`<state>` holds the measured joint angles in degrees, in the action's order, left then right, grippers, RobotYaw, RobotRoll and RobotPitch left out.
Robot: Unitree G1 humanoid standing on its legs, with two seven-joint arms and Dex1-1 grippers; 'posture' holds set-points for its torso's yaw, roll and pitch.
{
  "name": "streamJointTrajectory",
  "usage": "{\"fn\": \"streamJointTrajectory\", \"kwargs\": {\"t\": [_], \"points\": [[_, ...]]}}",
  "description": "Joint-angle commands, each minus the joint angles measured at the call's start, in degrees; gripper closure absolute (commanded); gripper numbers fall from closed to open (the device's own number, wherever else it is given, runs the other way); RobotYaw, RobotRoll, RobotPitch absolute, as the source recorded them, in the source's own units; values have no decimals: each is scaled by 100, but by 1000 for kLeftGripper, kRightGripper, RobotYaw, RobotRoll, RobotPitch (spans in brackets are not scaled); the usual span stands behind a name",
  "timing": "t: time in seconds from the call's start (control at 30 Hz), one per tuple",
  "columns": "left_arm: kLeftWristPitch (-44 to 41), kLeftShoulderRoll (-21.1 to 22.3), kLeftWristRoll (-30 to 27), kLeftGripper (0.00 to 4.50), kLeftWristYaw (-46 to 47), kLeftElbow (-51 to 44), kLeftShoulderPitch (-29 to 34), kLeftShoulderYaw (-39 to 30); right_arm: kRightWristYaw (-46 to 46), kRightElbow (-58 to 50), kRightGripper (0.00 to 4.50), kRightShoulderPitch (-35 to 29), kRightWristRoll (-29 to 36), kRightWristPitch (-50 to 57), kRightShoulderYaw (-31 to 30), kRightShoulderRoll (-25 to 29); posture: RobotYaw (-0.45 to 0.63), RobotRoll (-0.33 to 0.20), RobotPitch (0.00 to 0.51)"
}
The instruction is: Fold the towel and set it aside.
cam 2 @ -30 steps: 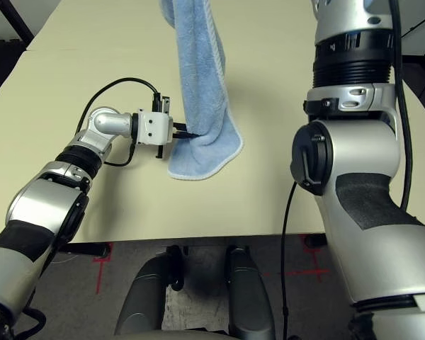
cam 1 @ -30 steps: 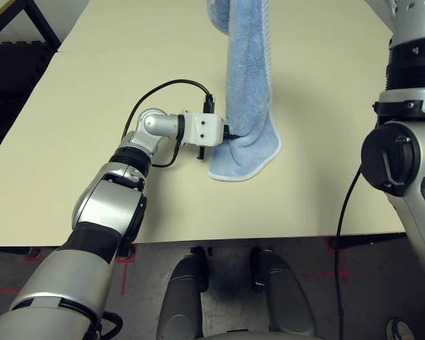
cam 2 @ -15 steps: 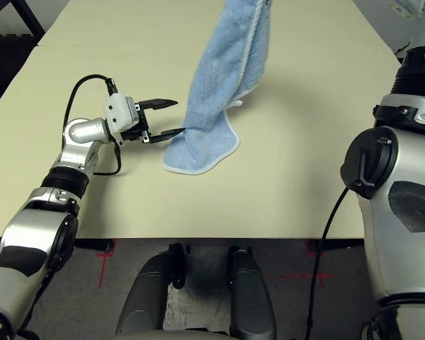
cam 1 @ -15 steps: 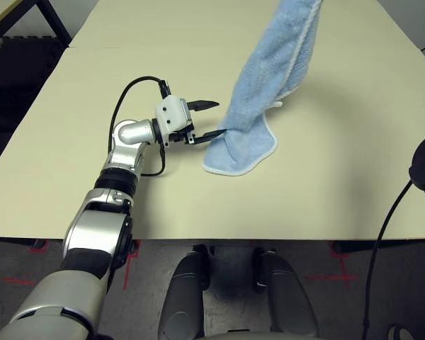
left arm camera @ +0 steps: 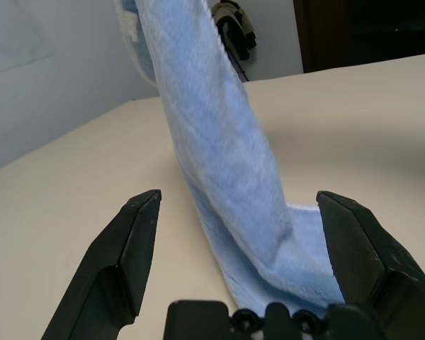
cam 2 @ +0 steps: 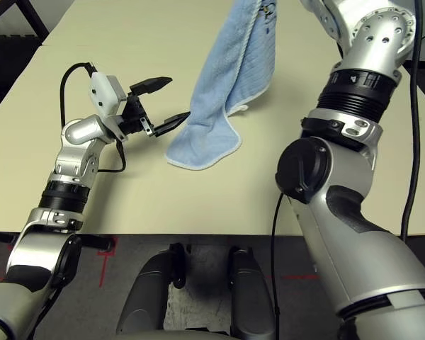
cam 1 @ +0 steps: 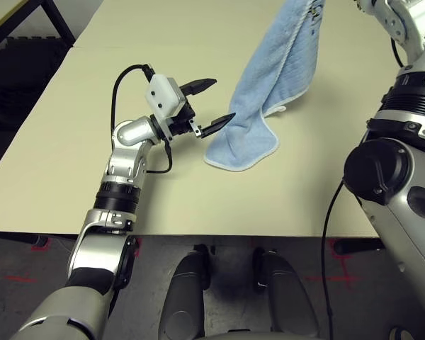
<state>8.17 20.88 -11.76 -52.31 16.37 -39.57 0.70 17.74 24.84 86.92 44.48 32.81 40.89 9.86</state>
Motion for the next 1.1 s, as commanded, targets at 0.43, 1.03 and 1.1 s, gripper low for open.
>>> {"fn": "streamJointTrajectory", "kwargs": {"t": [0.43,1.03,1.1], "points": [[-1624,-684,-284,43,-50,-1968,462,1352,-50,449,4500,78,25,-400,-516,43,-30,0,242],[-2728,-1464,727,43,542,904,-1146,1818,-833,1216,4500,69,-258,-582,-1037,119,-25,0,254],[-2797,-1561,744,43,500,1021,-1218,1850,-926,1348,4500,71,-328,-647,-1075,127,-28,0,257]]}}
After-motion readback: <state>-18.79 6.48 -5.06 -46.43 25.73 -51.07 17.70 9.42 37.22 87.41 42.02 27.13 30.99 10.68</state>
